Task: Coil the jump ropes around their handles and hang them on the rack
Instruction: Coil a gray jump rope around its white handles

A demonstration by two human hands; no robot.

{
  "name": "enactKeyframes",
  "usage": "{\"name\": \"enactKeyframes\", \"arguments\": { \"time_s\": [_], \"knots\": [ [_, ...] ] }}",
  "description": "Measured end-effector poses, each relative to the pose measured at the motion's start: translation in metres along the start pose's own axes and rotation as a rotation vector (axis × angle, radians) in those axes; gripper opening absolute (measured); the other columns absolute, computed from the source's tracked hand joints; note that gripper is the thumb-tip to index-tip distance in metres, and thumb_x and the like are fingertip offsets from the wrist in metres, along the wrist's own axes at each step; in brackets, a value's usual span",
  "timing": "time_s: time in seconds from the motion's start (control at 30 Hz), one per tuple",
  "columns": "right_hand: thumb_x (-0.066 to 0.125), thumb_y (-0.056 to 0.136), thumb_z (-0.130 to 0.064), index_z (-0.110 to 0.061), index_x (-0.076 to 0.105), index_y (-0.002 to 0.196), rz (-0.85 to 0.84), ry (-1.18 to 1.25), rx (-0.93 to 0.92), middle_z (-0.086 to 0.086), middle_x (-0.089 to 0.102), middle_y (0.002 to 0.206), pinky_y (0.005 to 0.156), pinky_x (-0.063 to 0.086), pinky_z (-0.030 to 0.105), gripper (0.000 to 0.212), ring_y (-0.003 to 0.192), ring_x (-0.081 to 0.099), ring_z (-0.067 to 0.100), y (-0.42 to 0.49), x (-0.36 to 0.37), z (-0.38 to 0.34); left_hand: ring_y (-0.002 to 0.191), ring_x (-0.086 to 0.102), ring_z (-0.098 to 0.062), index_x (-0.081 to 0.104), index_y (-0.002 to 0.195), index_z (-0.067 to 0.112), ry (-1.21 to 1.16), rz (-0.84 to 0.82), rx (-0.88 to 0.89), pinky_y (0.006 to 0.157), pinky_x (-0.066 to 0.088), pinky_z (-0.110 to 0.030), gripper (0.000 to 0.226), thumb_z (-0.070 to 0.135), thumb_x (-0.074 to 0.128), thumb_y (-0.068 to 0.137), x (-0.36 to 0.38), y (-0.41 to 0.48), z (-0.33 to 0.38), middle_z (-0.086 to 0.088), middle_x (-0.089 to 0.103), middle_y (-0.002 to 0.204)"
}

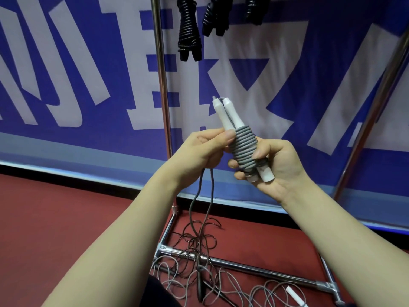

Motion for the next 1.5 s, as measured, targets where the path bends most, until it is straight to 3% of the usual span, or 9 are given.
{"name": "enactKeyframes", "arguments": {
  "time_s": [0.1,0.23,0.43,0.6,0.67,0.97,1.13,1.33,1.5],
  "knots": [
    [0.045,0.060,0.001,-0.001,0.063,0.105,0.048,-0.083,0.006,0.015,0.070,0.091,0.070,0.058,0.039,0.048,0.075,0.067,0.028,0.001,-0.003,-0.002,0.050,0.019,-0.012,0.075,0.076,0.022,0.019,0.070,0.010,0.047,0.020,-0.019,0.026,0.030,0.057,0.093,-0.002,0.000,-0.003,0.010,0.032,0.049],
    [0.051,0.082,0.003,-0.008,0.064,0.099,0.216,-0.526,-0.085,0.013,0.069,0.088,0.056,0.047,0.030,0.025,0.074,0.064,0.024,0.008,-0.002,-0.003,0.051,0.019,-0.014,0.075,0.068,0.020,0.061,0.221,-0.016,0.047,0.017,-0.024,0.034,0.026,0.059,0.097,-0.002,0.002,-0.007,0.003,0.026,0.052],
    [0.071,0.070,-0.007,-0.020,0.044,0.116,0.247,-1.106,-0.167,0.006,0.061,0.096,0.052,0.049,0.024,0.055,0.067,0.056,0.015,0.014,0.002,0.017,0.043,0.028,-0.005,0.060,0.054,0.022,0.013,0.389,-0.034,0.044,0.026,-0.017,0.043,0.023,0.060,0.097,0.011,0.005,-0.008,0.012,0.033,0.044],
    [0.082,0.070,-0.042,-0.019,0.040,0.104,0.549,-1.418,-0.247,-0.002,0.059,0.093,0.067,0.049,0.037,0.058,0.082,0.058,0.026,0.017,-0.001,0.022,0.041,0.023,-0.007,0.054,0.039,0.023,0.000,0.334,-0.110,0.042,0.022,-0.018,0.058,0.025,0.060,0.096,0.015,0.005,-0.013,0.008,0.028,0.043],
    [0.078,0.072,-0.033,-0.018,0.041,0.098,0.613,-1.511,-0.279,-0.002,0.058,0.083,0.063,0.045,0.035,0.048,0.076,0.057,0.029,0.014,-0.002,0.019,0.043,0.020,-0.010,0.053,0.040,0.024,0.015,0.261,-0.111,0.043,0.020,-0.020,0.056,0.027,0.060,0.096,0.011,0.004,-0.013,0.004,0.027,0.046],
    [0.069,0.051,0.009,-0.012,0.063,0.085,0.379,-0.870,-0.267,-0.011,0.047,0.053,0.047,0.037,0.026,0.040,0.049,0.042,0.012,0.011,-0.004,0.011,0.056,0.035,-0.009,0.065,0.116,0.010,-0.025,-0.141,0.018,0.056,0.033,-0.017,0.024,0.017,0.052,0.098,-0.025,-0.003,-0.008,0.000,0.047,0.061],
    [0.053,0.036,0.004,-0.017,0.056,0.063,0.174,-0.647,-0.171,0.005,0.042,0.061,0.039,0.028,0.020,0.034,0.047,0.036,0.013,0.004,0.001,0.011,0.048,0.033,-0.008,0.072,0.096,0.019,-0.044,-0.092,0.004,0.048,0.031,-0.014,0.014,0.020,0.059,0.093,-0.022,-0.001,-0.011,0.002,0.051,0.056],
    [0.062,0.020,-0.009,-0.004,0.047,0.077,-0.257,-0.209,0.160,0.009,0.044,0.057,0.035,0.026,0.013,0.060,0.035,0.032,0.013,0.002,-0.003,0.008,0.051,0.037,-0.005,0.077,0.086,0.032,0.001,-0.126,0.017,0.049,0.028,-0.014,0.013,0.038,0.066,0.090,-0.018,-0.002,-0.006,-0.015,0.043,0.072],
    [0.056,0.049,-0.007,0.001,0.055,0.105,-0.086,-0.290,0.131,0.017,0.059,0.076,0.044,0.039,0.026,0.057,0.043,0.050,0.025,0.004,-0.001,0.011,0.051,0.036,-0.012,0.061,0.078,-0.010,0.067,0.087,0.004,0.054,0.035,-0.019,0.046,0.034,0.067,0.088,-0.022,0.000,-0.006,0.003,0.042,0.051]
  ]
}}
Point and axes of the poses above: each hand's wrist, its own y-axis towards the middle knuckle, its own x-axis out of the palm, z = x × y, the point moved 1 cm from there along y, towards the middle knuckle
